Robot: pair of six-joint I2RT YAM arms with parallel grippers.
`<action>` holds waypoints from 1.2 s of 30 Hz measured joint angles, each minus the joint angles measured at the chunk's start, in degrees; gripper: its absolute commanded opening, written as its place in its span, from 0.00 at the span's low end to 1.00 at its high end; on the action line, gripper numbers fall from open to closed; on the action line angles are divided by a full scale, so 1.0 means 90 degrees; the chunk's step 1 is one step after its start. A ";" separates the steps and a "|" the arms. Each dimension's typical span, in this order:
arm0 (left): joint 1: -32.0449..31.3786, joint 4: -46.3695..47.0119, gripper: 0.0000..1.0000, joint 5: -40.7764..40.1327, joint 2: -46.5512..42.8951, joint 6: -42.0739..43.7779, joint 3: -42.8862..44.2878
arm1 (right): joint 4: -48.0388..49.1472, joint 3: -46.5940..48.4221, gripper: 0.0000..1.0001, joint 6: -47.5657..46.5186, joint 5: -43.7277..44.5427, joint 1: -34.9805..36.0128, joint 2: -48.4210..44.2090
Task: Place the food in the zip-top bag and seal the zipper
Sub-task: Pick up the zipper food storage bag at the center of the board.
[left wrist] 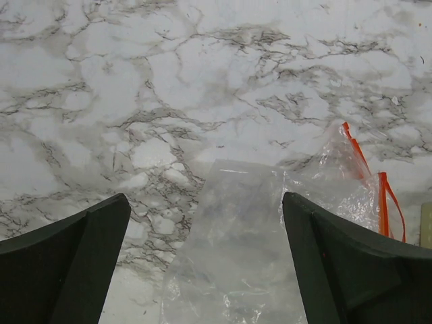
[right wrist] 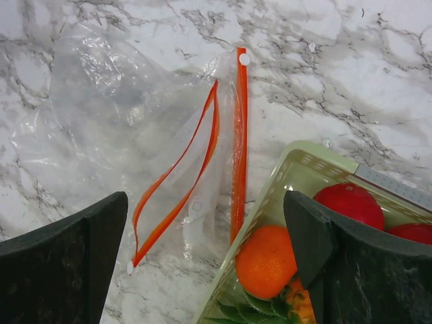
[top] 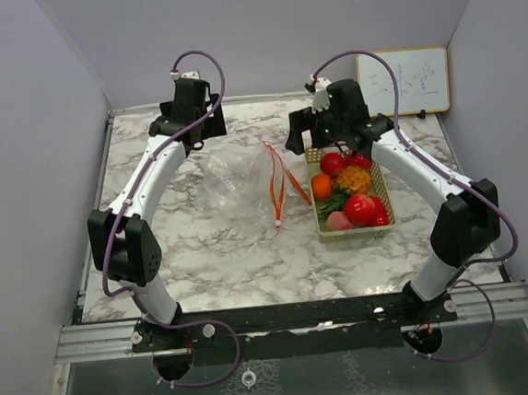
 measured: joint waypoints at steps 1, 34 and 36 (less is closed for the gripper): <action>0.0000 -0.0002 0.99 -0.0058 -0.0005 0.0017 0.0036 | -0.0007 0.0041 1.00 -0.0012 0.0012 0.0000 0.0000; -0.1982 0.1435 0.69 0.1239 0.0294 0.0109 -0.1712 | -0.0087 -0.0634 1.00 0.0534 0.0138 -0.1197 -0.0226; -0.2025 0.1401 0.64 0.1149 0.0435 0.0063 -0.1712 | -0.0087 -0.0721 1.00 0.0534 0.0134 -0.1224 -0.0304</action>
